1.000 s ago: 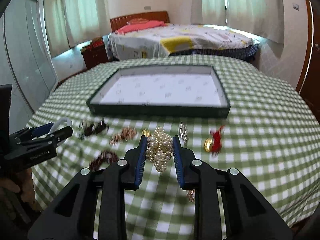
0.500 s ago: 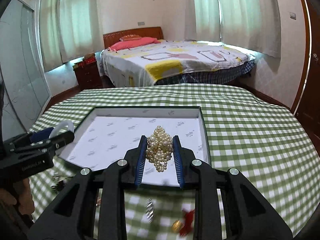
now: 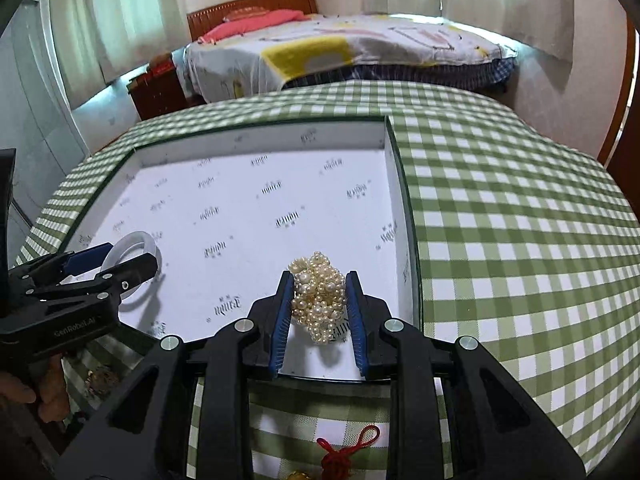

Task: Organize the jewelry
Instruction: 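Carry the bangle and pearl necklace into the tray box and release both, then withdraw both tools from the tray toward the remaining jewelry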

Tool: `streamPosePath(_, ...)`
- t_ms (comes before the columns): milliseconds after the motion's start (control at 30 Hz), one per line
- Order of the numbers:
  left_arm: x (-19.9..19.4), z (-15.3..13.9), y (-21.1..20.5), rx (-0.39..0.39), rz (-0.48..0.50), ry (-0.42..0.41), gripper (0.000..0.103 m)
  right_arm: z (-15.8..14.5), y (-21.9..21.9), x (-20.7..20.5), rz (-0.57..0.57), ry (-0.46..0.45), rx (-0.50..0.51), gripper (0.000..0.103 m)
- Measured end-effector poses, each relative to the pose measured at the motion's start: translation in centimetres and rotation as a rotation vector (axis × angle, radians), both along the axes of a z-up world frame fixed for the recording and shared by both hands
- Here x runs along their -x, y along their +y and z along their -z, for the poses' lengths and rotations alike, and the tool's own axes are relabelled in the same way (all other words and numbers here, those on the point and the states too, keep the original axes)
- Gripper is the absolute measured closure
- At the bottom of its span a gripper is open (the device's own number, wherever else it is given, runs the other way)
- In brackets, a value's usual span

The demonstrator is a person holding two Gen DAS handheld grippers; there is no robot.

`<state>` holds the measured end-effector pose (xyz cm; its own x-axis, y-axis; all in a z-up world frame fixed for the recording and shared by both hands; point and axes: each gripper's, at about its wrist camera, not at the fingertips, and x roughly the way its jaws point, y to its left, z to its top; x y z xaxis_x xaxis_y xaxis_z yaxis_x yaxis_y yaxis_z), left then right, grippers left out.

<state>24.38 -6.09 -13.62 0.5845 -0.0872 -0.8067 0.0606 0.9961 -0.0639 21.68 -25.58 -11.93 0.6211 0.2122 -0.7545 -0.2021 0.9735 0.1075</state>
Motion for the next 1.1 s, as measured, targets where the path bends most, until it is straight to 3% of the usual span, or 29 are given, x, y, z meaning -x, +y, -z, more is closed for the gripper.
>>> streamPosePath(100, 0.0, 0.0, -0.3, -0.019, 0.004, -0.001, 0.034, 0.0, 0.3, 0.3, -0.009, -0.004, 0.006, 0.074)
streamPosePath(267, 0.1, -0.4, -0.2, -0.006, -0.004, -0.017, 0.029, -0.5, 0.6, 0.8, -0.014, -0.022, -0.006, 0.055)
streamPosePath(500, 1.1, -2.2, 0.0, -0.002, -0.003, -0.072, 0.026, -2.6, 0.5, 1.9, -0.016, -0.064, -0.009, 0.055)
streamPosePath(700, 4.3, -4.7, 0.7, 0.004, 0.002, -0.154, 0.025, -4.1, 0.1, 3.9, 0.008, -0.084, -0.028, 0.055)
streamPosePath(1100, 12.4, -5.9, 3.6, 0.029, -0.067, -0.217, 0.024, -4.3, 0.2, 13.3, 0.061, -0.121, -0.015, 0.055)
